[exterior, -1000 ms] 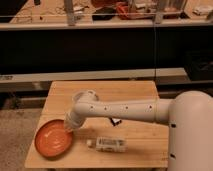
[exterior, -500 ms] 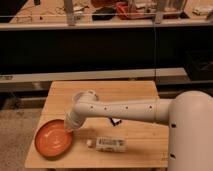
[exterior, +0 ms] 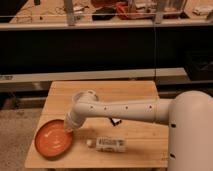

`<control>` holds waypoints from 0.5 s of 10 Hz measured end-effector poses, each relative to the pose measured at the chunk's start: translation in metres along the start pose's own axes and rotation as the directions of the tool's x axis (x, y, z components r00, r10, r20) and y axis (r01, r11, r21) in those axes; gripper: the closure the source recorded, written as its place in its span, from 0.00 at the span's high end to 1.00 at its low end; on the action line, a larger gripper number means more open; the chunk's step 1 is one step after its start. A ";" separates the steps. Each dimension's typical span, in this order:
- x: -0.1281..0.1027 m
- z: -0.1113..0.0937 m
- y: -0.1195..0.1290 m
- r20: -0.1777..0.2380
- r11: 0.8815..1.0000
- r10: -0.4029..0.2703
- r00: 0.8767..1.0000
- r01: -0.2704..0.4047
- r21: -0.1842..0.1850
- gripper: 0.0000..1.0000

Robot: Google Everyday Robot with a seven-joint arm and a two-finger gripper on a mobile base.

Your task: Push the ceramic bowl across the table

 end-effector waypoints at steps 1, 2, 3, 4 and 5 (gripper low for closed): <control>0.000 0.000 0.000 0.000 1.000 0.005 1.000 -0.005 0.000 0.00; 0.000 0.000 0.000 0.001 1.000 0.012 1.000 -0.012 0.000 0.00; -0.001 0.000 0.000 0.002 1.000 0.020 1.000 -0.020 0.000 0.00; 0.000 0.000 0.000 0.002 1.000 0.025 1.000 -0.025 0.000 0.00; 0.000 0.000 0.000 0.002 1.000 0.029 1.000 -0.029 0.000 0.00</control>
